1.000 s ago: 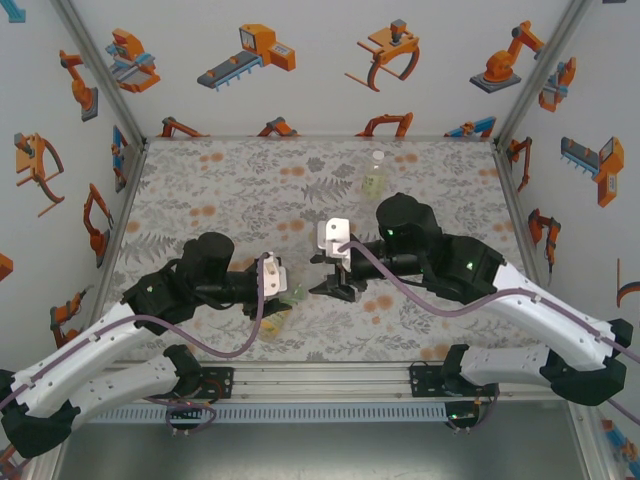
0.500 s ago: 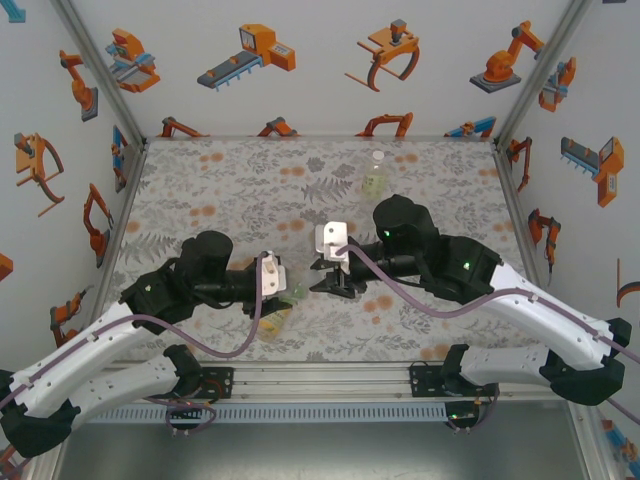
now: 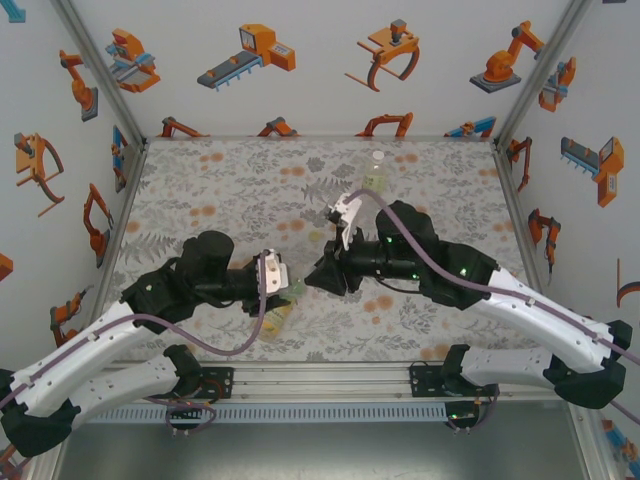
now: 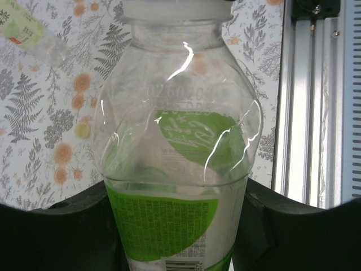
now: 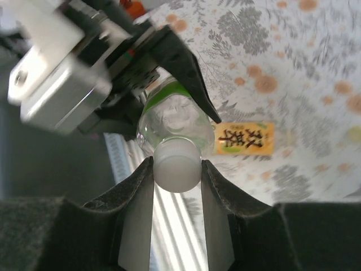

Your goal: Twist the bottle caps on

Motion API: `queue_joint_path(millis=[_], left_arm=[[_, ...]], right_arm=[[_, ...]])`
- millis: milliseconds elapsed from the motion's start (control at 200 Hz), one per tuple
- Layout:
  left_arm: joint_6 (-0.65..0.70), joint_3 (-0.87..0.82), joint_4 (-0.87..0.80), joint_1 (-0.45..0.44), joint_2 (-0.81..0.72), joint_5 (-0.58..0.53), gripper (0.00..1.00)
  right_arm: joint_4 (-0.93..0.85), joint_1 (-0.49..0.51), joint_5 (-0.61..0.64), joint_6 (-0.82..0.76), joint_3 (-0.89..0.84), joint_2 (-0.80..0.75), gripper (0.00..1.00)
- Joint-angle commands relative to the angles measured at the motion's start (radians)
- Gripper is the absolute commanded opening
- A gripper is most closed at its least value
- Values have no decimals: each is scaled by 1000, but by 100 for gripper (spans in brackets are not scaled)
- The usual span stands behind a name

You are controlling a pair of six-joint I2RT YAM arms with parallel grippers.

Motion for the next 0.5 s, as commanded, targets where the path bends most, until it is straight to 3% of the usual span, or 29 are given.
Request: queue_joint_path(millis=[0,120,200,371,496], left_arm=[[22,18,74,-4,8,-7,0],[24,17,84,-4,27,-36,0],[26,12,92,-4,31,-51,0],[35,5,94,-4,31,-62,0],[38,0,89,-4,25,-51,0]], right_arm=[[49,-2,196,468,-40,-1,0],[-37,-1,292,774,-49,10,0],[-76,-1,308,852,-41,26,0],[-61,-1,328,871,-46,24,0],[13,-1,301,730,-46,8,0]])
